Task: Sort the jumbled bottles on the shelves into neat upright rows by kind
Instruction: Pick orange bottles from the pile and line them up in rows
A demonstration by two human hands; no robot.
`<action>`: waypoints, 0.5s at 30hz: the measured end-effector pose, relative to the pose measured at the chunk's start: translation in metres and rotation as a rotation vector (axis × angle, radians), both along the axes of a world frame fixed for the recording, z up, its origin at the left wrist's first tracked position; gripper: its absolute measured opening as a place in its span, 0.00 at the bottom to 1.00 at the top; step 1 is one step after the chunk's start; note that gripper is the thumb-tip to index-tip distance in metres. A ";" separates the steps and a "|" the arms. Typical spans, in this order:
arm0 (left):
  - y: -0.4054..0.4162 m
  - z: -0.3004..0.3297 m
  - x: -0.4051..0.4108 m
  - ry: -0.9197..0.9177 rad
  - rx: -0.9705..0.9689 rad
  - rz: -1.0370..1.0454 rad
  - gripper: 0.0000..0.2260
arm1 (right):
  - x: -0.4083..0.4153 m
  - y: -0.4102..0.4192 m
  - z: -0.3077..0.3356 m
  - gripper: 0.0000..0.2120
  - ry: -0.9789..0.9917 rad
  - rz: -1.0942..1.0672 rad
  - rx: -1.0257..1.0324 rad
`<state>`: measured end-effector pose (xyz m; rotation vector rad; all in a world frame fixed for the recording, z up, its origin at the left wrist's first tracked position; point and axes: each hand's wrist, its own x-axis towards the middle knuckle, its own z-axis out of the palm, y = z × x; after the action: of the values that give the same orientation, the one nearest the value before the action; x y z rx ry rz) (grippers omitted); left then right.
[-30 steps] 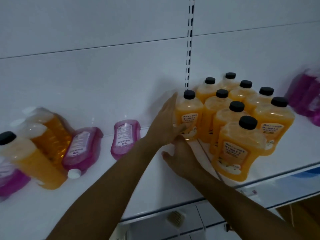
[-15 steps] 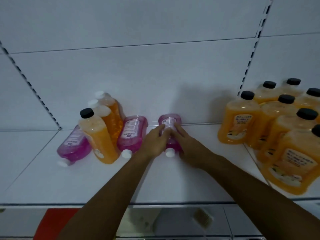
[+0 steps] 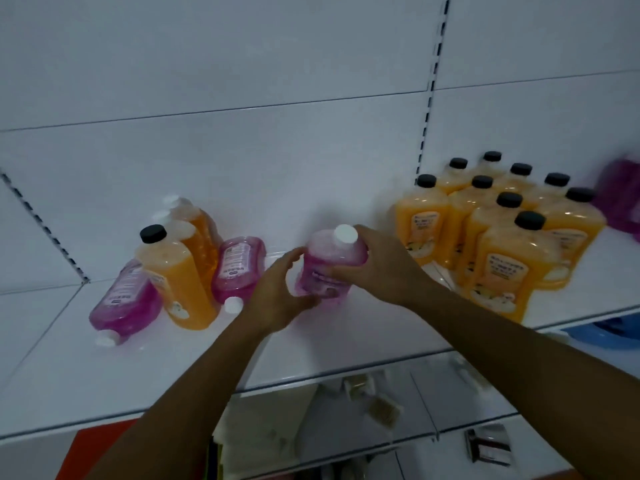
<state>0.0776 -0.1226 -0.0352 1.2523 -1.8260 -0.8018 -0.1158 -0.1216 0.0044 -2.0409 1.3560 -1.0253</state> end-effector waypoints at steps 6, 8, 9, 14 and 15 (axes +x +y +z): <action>0.019 -0.001 -0.050 0.003 0.139 -0.351 0.18 | -0.044 0.060 0.043 0.26 0.036 -0.132 0.078; 0.029 -0.006 -0.075 -0.009 0.146 -0.439 0.18 | -0.071 0.083 0.050 0.27 0.009 -0.199 0.167; 0.035 -0.009 -0.089 -0.011 0.158 -0.482 0.19 | -0.085 0.097 0.052 0.25 -0.019 -0.218 0.195; 0.064 -0.023 -0.168 0.020 0.192 -0.668 0.24 | -0.153 0.164 0.050 0.20 -0.055 -0.354 0.238; 0.069 -0.024 -0.183 0.018 0.185 -0.695 0.23 | -0.164 0.173 0.049 0.20 -0.063 -0.383 0.241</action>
<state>-0.1053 -0.0534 -0.0588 0.6887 -2.2355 -1.3703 -0.2797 0.0518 0.0534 -1.5978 1.7851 -1.0110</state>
